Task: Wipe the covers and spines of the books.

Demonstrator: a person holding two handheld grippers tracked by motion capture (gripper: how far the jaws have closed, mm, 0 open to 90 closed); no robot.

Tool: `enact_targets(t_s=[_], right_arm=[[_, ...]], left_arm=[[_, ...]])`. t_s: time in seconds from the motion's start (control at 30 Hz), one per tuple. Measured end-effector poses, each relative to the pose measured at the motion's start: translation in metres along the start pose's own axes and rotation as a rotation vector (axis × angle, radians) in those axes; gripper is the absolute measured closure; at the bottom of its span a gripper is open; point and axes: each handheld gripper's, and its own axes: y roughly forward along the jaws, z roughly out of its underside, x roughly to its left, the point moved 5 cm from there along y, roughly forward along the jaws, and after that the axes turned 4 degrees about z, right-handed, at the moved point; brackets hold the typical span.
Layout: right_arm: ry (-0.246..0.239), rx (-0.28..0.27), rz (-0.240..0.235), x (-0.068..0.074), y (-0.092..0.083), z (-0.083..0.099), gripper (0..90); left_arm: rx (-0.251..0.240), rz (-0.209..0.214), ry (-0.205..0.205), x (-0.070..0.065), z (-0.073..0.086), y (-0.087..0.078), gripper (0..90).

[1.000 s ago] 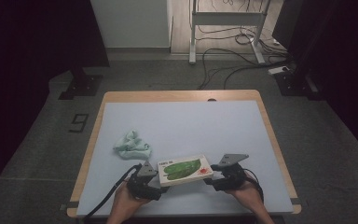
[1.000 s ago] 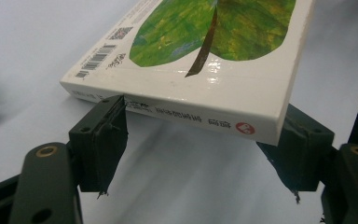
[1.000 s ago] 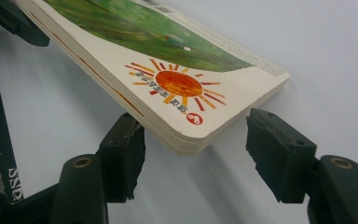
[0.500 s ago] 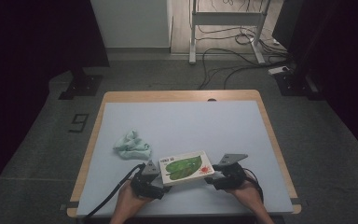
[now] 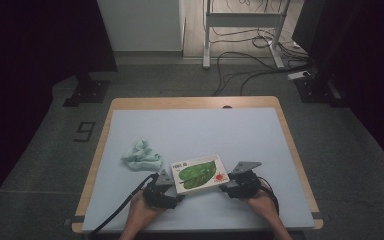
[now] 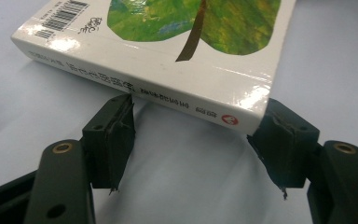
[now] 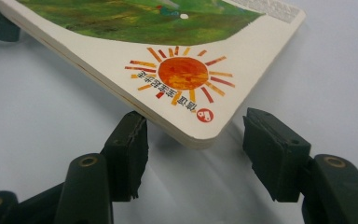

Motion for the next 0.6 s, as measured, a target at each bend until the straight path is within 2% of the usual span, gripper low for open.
enact_targets(t_s=[0.17,0.27,0.33,0.47,0.53,0.6], right_arm=[[-0.013,-0.004,0.009,-0.002,-0.003,0.003,39.0],[0.021,-0.029,-0.013,-0.003,-0.007,0.004,38.1],[0.016,-0.021,-0.002,-0.005,-0.008,0.006,37.2],[0.032,-0.030,0.008,-0.012,-0.012,0.009,33.5],[0.035,-0.038,0.014,-0.015,-0.015,0.010,31.0],[0.038,-0.040,0.023,-0.018,-0.018,0.011,25.7]], left_arm=[[0.008,0.006,0.010,0.000,0.001,-0.001,30.2],[0.017,-0.010,0.023,0.003,0.001,-0.003,25.4],[0.015,-0.016,0.027,0.005,0.000,-0.006,22.0],[0.000,-0.044,0.018,0.013,-0.002,-0.011,18.8],[-0.008,-0.051,0.001,0.018,-0.004,-0.015,15.9],[-0.013,-0.066,-0.013,0.024,-0.005,-0.020,14.6]])
